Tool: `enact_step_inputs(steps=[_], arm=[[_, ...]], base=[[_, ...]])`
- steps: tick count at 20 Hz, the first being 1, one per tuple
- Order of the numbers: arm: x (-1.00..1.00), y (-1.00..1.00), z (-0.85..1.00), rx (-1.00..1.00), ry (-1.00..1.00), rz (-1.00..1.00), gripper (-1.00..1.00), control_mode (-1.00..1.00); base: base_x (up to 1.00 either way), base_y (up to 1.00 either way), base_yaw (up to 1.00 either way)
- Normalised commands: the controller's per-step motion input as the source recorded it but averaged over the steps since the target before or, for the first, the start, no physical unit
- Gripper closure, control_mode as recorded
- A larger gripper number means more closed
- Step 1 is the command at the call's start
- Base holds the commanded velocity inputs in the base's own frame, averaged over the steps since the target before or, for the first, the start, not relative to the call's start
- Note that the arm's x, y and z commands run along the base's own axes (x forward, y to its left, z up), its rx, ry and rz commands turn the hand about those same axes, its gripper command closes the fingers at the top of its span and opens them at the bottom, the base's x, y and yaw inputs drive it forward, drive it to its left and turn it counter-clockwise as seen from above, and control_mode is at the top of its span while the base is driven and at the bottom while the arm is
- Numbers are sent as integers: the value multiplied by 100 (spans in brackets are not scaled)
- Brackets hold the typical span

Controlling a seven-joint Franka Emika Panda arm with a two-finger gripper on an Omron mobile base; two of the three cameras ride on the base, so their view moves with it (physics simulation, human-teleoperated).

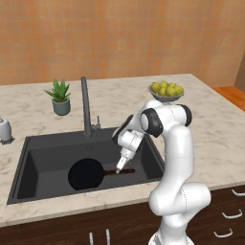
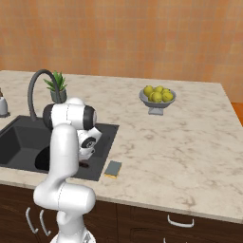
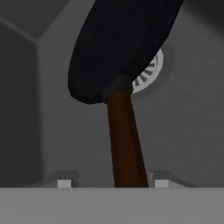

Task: Pick the pan and sponge and place them into the sink. Then turn on the water.

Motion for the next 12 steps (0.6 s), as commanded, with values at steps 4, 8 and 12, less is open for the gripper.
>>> enact_step_inputs(steps=[4, 8, 12], arm=[[0, -3, 30, -4, -2, 0, -100, -100], [0, -12, 76, -9, 0, 0, -100, -100], [0, -11, 76, -11, -2, 0, -100, -100]], base=[[0, 0, 0], [0, 0, 0], [0, 0, 0]])
